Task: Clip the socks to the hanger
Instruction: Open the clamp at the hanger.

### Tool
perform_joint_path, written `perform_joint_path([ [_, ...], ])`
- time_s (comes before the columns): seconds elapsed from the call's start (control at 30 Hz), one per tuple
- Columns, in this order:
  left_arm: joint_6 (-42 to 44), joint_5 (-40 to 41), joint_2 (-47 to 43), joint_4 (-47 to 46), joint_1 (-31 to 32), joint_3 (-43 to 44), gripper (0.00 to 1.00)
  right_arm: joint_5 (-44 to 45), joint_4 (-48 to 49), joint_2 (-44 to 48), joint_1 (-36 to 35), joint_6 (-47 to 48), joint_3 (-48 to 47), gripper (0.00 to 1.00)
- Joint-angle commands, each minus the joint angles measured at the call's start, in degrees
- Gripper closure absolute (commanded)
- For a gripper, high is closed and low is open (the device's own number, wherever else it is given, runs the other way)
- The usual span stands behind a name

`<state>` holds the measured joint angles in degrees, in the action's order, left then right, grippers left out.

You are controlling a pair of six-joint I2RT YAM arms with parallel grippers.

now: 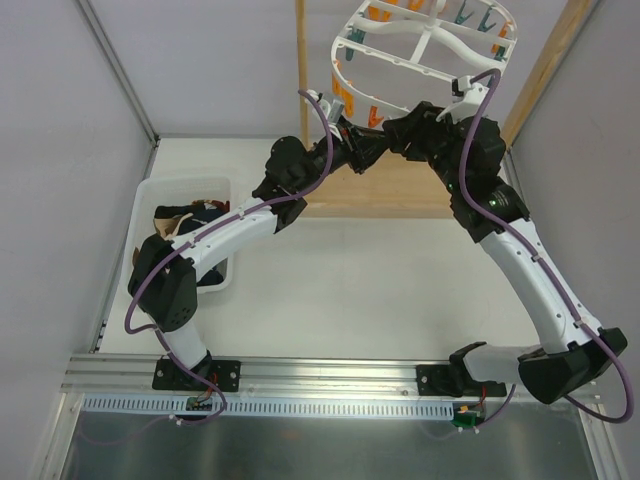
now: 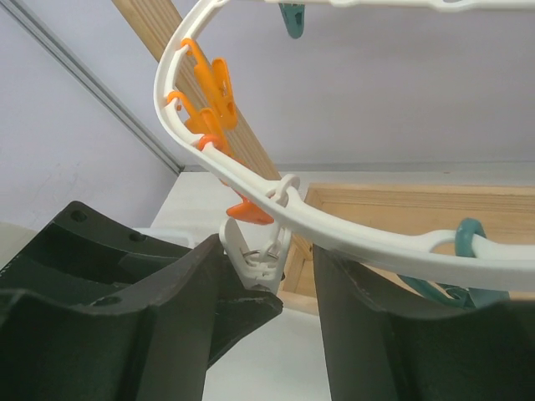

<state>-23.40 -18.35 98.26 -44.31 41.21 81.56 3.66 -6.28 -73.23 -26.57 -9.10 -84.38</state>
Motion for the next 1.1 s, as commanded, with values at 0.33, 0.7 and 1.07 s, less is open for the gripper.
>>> perform_joint_path([
  [0.33,1.25,-0.72,0.09,-2.71,0.36,-0.61,0.81,3.11,18.22,2.83,-0.77,2.6,3.95,0.51],
  [0.7,2.04,-1.25,0.18,-2.71,0.36,-0.61,0.82,6.09,18.86,4.85,-1.21,4.18,5.28,0.51],
  [1.07,5.38,-2.66,0.09,-2.88,0.1,-1.58,0.82,6.97,12.87,3.62,-1.21,2.07,0.97,0.5],
])
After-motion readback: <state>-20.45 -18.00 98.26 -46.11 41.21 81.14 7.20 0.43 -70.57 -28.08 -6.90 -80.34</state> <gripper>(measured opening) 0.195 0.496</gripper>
